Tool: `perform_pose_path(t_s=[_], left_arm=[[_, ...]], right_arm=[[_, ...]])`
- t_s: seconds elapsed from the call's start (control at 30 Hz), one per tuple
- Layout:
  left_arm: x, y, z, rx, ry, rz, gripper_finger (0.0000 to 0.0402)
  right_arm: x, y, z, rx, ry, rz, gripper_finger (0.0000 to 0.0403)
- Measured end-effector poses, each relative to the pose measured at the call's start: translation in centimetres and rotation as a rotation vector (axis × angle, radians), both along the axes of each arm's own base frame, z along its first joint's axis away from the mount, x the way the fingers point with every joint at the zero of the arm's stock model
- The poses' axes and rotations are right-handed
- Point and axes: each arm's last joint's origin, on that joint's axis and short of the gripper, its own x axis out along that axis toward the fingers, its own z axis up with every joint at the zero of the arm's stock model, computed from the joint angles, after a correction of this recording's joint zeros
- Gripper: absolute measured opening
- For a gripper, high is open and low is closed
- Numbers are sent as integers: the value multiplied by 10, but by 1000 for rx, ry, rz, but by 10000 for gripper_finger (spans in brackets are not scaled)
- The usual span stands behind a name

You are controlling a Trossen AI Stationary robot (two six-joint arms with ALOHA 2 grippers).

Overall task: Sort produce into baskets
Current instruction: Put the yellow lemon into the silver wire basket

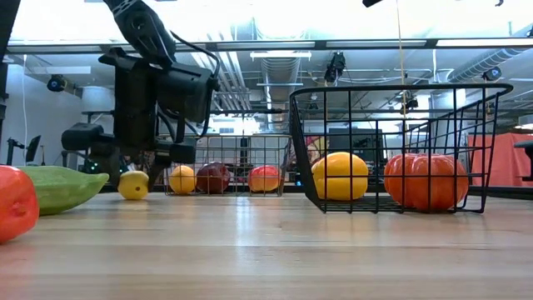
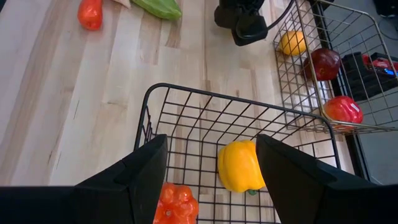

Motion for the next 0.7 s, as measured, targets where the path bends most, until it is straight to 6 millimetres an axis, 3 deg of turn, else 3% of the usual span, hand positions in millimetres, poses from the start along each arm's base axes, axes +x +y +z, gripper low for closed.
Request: perform_pose_path(t_s=[0.4, 0.7], left_arm=[[2, -8, 24, -115, 34, -116, 205], [12, -39, 74, -216, 131, -449, 204]], right_arm=[[0, 0, 0, 0, 0, 0, 238], [0, 0, 0, 0, 0, 0, 238]])
